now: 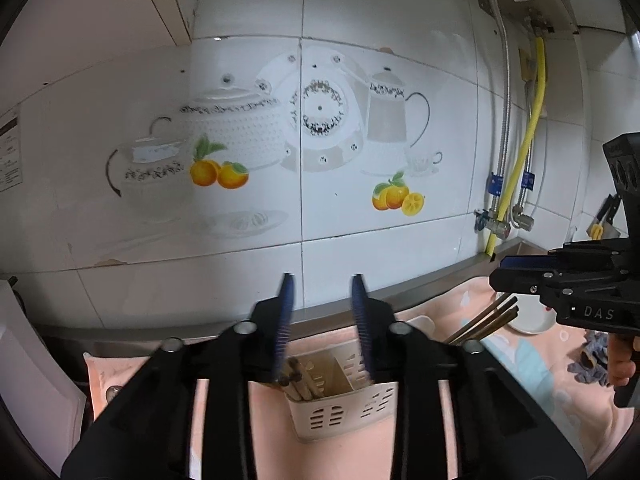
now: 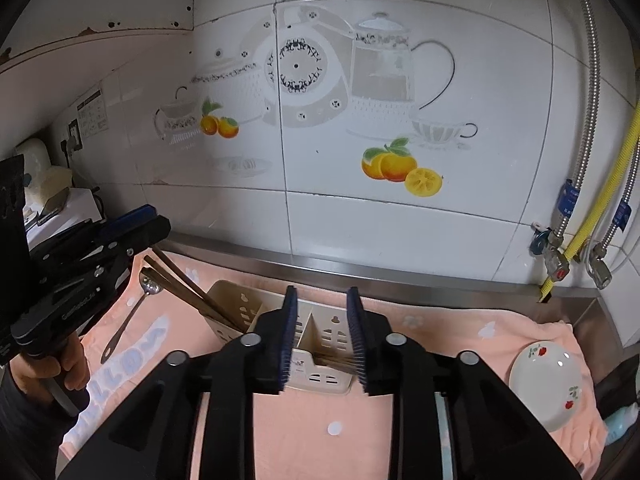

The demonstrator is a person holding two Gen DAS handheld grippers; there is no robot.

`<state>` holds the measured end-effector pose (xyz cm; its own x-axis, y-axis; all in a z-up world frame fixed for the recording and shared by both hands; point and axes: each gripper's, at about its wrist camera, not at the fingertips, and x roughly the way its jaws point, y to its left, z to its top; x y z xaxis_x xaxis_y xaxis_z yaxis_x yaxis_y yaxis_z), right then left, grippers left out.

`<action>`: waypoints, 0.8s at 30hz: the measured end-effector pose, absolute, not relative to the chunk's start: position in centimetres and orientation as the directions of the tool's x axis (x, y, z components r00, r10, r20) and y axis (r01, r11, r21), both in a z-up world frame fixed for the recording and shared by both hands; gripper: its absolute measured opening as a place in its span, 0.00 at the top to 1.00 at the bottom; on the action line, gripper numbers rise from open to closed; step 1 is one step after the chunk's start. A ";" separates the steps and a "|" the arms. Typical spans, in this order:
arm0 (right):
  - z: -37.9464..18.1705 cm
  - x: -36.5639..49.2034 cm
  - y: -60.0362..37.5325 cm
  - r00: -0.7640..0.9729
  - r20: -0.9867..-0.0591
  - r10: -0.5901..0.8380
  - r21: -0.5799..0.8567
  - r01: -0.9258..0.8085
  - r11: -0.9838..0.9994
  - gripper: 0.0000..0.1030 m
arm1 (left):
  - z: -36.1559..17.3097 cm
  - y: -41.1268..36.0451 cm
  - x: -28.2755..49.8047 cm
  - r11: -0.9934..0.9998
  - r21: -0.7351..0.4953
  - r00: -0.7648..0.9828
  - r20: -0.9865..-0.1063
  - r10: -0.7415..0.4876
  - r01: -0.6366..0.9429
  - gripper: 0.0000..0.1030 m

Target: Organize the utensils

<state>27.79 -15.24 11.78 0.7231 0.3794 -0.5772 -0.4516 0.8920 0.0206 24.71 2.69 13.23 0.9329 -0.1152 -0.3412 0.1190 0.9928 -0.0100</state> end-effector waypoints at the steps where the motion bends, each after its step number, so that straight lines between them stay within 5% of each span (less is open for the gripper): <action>1: 11.9 27.4 -15.3 0.729 -0.571 0.378 0.017 -0.450 0.893 0.65 | 13.4 2.8 24.3 0.993 -0.010 0.935 -0.336 -0.112 0.116 0.60; 16: 12.0 22.2 -15.2 0.763 -0.519 0.385 -0.002 -0.452 0.892 0.29 | 13.5 3.5 17.8 0.998 0.004 0.954 -0.293 -0.060 0.064 0.09; 24: 11.2 19.6 -14.9 0.786 -0.494 0.371 -0.037 -0.445 0.895 0.14 | 12.6 4.4 15.0 0.999 0.007 0.953 -0.300 -0.036 0.040 0.05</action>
